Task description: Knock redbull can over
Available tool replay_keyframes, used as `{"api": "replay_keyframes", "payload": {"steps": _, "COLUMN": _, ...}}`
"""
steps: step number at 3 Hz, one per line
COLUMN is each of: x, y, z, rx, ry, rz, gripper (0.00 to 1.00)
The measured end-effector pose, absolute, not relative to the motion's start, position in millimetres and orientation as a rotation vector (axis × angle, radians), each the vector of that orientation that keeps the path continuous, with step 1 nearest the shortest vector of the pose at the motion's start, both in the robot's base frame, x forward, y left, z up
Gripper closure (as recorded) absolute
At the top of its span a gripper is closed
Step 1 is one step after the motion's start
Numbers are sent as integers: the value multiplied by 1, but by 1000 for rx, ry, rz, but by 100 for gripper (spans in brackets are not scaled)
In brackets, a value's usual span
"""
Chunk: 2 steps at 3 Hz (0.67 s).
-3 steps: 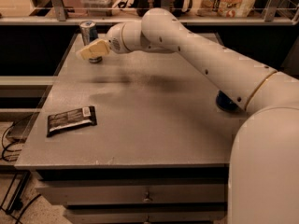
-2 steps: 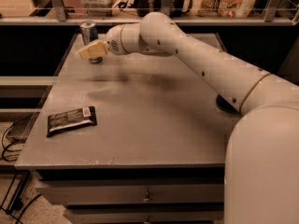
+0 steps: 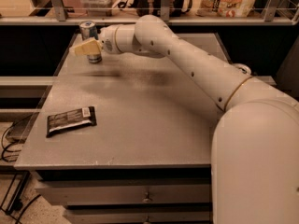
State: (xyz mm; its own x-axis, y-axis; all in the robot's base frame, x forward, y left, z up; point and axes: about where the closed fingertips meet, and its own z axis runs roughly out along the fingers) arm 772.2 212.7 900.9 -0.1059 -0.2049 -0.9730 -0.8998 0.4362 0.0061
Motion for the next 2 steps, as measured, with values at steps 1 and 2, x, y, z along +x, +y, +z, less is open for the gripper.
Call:
{"api": "replay_keyframes", "payload": {"steps": 1, "x": 772, "y": 217, "z": 905, "rx": -1007, "ry": 1578, "rz": 780, "gripper": 41}}
{"api": "replay_keyframes", "payload": {"steps": 2, "x": 767, "y": 213, "z": 910, "rx": -1021, "ry": 1589, "rz": 736, "gripper": 64}}
